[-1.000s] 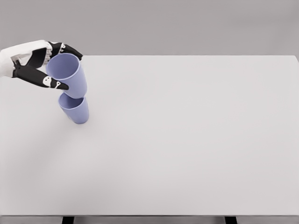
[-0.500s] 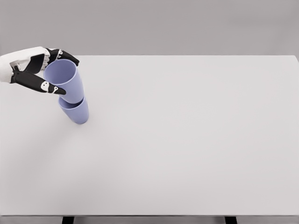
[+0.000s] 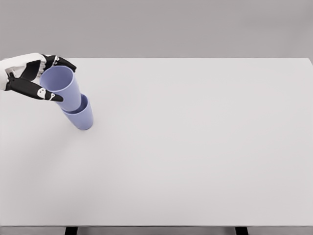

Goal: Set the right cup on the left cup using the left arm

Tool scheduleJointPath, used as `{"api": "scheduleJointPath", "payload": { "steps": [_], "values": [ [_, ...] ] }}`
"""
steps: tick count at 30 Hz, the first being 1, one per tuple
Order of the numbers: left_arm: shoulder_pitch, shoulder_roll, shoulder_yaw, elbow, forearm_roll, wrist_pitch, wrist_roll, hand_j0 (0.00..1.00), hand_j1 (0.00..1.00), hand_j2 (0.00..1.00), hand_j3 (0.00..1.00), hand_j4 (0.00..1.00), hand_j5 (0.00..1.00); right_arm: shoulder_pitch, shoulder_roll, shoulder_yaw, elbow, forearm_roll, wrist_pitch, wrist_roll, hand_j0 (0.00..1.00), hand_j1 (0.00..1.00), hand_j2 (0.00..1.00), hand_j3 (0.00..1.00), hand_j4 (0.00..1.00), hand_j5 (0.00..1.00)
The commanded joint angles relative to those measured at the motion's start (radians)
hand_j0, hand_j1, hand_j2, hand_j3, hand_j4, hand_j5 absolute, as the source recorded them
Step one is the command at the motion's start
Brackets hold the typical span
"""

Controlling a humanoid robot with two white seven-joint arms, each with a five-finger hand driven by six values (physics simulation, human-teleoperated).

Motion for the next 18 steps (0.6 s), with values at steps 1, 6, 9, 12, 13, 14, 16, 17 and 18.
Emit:
{"api": "scheduleJointPath", "payload": {
  "steps": [1, 6, 9, 12, 13, 14, 16, 17, 18],
  "values": [
    [0.000, 0.000, 0.000, 0.008, 0.002, 0.000, 0.001, 0.67, 0.67, 0.67, 0.67, 0.67, 0.67, 0.000, 0.000, 0.000, 0.000, 0.000, 0.000, 0.000, 1.00, 1.00, 1.00, 1.00, 1.00, 1.00],
    [-0.002, -0.008, 0.002, 0.010, 0.001, 0.000, 0.001, 0.67, 0.67, 0.67, 0.67, 0.67, 0.67, 0.000, 0.000, 0.000, 0.000, 0.000, 0.000, 0.000, 1.00, 1.00, 1.00, 1.00, 1.00, 1.00],
    [-0.002, -0.015, 0.000, 0.011, 0.001, 0.000, 0.002, 0.67, 0.67, 0.67, 0.67, 0.67, 0.67, 0.000, 0.000, 0.000, 0.000, 0.000, 0.000, 0.000, 1.00, 1.00, 1.00, 1.00, 1.00, 1.00],
    [-0.002, -0.017, 0.000, 0.013, 0.001, 0.000, 0.004, 0.67, 0.67, 0.67, 0.67, 0.67, 0.67, 0.000, 0.000, 0.000, 0.000, 0.000, 0.000, 0.000, 1.00, 1.00, 1.00, 1.00, 1.00, 1.00],
    [-0.002, -0.017, 0.000, 0.013, -0.001, 0.000, 0.004, 0.67, 0.67, 0.67, 0.67, 0.67, 0.67, 0.000, 0.000, 0.000, 0.000, 0.000, 0.000, 0.000, 1.00, 1.00, 1.00, 1.00, 1.00, 1.00],
    [-0.002, -0.023, 0.000, 0.018, -0.001, 0.000, 0.004, 0.67, 0.67, 0.67, 0.67, 0.67, 0.67, 0.000, 0.000, 0.000, 0.000, 0.000, 0.000, 0.000, 1.00, 1.00, 1.00, 1.00, 1.00, 1.00],
    [-0.002, -0.032, -0.001, 0.028, -0.002, 0.000, 0.004, 0.68, 0.68, 0.68, 0.68, 0.68, 0.68, 0.000, 0.000, 0.000, 0.000, 0.000, 0.000, 0.000, 1.00, 1.00, 1.00, 1.00, 1.00, 1.00],
    [0.000, -0.034, -0.003, 0.030, -0.002, 0.000, 0.004, 0.68, 0.68, 0.68, 0.68, 0.68, 0.68, 0.000, 0.000, 0.000, 0.000, 0.000, 0.000, -0.001, 1.00, 1.00, 1.00, 1.00, 1.00, 1.00],
    [0.000, -0.034, -0.003, 0.033, -0.002, 0.000, 0.004, 0.67, 0.67, 0.67, 0.67, 0.67, 0.67, 0.000, 0.000, 0.000, 0.000, 0.000, 0.000, 0.000, 1.00, 1.00, 1.00, 1.00, 1.00, 1.00]
  ]
}}
